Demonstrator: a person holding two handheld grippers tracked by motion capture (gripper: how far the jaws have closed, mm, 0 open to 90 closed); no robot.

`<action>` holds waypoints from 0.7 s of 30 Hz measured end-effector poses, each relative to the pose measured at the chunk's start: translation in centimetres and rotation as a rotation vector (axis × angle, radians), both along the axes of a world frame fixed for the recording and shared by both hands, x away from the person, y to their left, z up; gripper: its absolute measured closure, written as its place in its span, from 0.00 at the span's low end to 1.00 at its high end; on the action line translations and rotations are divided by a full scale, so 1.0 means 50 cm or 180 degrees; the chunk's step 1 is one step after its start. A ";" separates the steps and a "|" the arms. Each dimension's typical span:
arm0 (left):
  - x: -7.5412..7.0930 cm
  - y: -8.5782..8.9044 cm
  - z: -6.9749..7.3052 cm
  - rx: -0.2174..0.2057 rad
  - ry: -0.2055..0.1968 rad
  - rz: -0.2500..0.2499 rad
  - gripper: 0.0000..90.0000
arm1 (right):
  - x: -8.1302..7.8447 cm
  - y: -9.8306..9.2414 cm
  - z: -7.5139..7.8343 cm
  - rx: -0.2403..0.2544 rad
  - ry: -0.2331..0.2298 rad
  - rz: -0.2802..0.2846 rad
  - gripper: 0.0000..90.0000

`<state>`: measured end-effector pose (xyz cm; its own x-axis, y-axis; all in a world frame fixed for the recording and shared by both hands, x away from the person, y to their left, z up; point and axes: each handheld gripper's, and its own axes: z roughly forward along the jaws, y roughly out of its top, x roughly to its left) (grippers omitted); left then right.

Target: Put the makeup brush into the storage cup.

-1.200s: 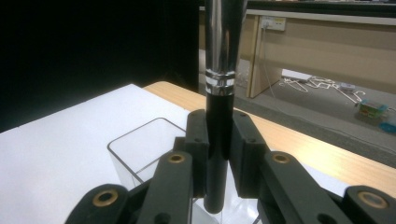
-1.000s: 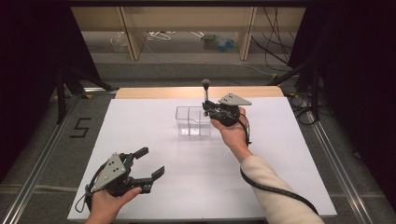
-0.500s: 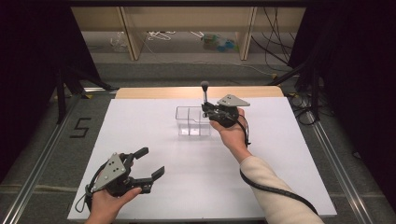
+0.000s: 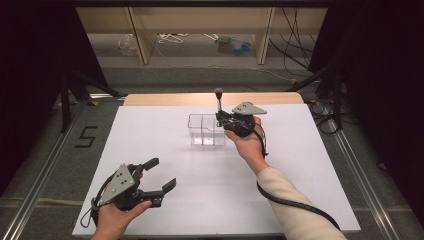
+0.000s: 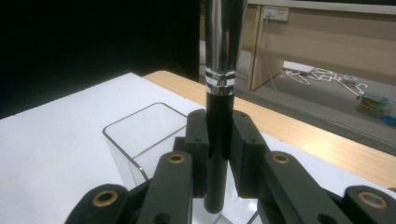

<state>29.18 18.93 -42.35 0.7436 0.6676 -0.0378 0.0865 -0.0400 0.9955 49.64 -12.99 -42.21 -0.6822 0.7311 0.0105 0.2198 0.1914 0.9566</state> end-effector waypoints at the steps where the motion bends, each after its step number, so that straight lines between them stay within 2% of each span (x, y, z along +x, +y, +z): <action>1: 0.000 0.000 0.000 -0.0001 -0.0001 -0.0002 0.18 | 0.000 0.000 -0.001 -0.0006 -0.0008 -0.0001 0.88; 21: 0.000 0.000 0.000 0.0001 0.0000 -0.0002 0.18 | 0.003 -0.002 -0.007 -0.0026 0.0043 -0.0001 0.88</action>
<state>29.18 18.93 -42.36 0.7439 0.6672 -0.0376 0.0864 -0.0403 0.9954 49.82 -13.07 -42.58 -0.6819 0.7314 0.0136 0.2326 0.1991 0.9520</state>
